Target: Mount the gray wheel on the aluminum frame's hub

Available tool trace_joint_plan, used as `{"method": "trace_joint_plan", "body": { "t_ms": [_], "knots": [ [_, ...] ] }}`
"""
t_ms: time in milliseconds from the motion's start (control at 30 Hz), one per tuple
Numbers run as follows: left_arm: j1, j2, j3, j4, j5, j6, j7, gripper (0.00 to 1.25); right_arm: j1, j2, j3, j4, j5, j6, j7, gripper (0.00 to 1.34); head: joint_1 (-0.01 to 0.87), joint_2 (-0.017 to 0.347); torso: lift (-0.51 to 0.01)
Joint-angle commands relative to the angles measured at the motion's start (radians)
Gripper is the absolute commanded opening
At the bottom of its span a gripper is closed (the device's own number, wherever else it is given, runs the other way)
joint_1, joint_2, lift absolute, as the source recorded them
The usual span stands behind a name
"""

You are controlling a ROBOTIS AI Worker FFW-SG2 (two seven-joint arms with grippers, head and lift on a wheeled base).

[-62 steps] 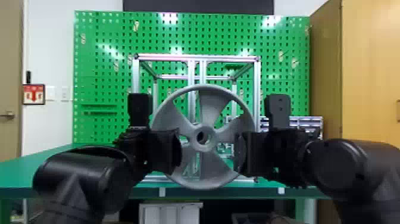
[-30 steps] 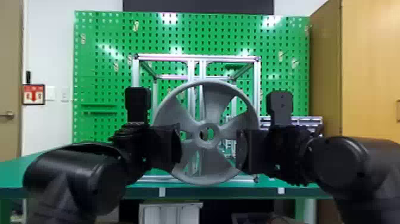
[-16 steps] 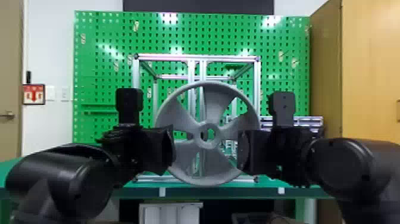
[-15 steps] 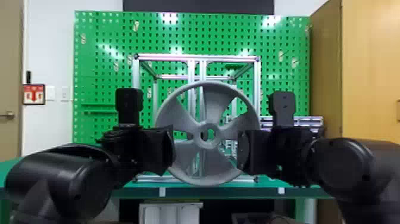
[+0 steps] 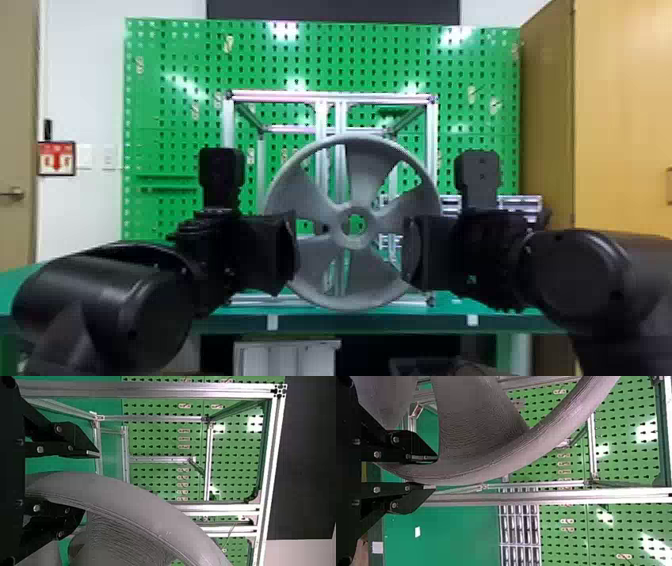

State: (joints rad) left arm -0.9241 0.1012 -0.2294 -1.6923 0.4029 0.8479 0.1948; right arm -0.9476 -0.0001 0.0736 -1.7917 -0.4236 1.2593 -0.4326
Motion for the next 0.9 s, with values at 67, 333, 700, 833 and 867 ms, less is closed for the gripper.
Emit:
{"method": "trace_joint_plan", "body": {
  "t_ms": [67,333,700,833,867],
  "knots": [
    [0.007,0.000,0.001,-0.001,-0.004,-0.010,0.000,0.36,0.012,0.001,0.002,0.000,0.006,-0.004,-0.002,0.16,-0.005,0.006,-0.499],
    [0.030,0.000,0.021,-0.001,-0.021,-0.018,0.000,0.36,0.021,0.001,0.020,0.000,0.026,-0.034,-0.002,0.16,-0.005,0.006,-0.499],
    [0.039,0.000,0.039,-0.001,-0.021,-0.029,-0.005,0.36,0.033,0.001,0.025,0.009,0.026,-0.069,-0.011,0.16,-0.005,0.006,-0.499],
    [0.044,0.002,0.047,-0.003,-0.027,-0.035,-0.020,0.36,0.032,0.001,0.040,0.012,0.034,-0.070,-0.012,0.16,-0.005,0.006,-0.499],
    [0.047,0.002,0.050,-0.004,-0.026,-0.039,-0.023,0.36,0.032,0.001,0.043,0.012,0.034,-0.072,-0.012,0.16,-0.005,0.006,-0.499]
  ]
}}
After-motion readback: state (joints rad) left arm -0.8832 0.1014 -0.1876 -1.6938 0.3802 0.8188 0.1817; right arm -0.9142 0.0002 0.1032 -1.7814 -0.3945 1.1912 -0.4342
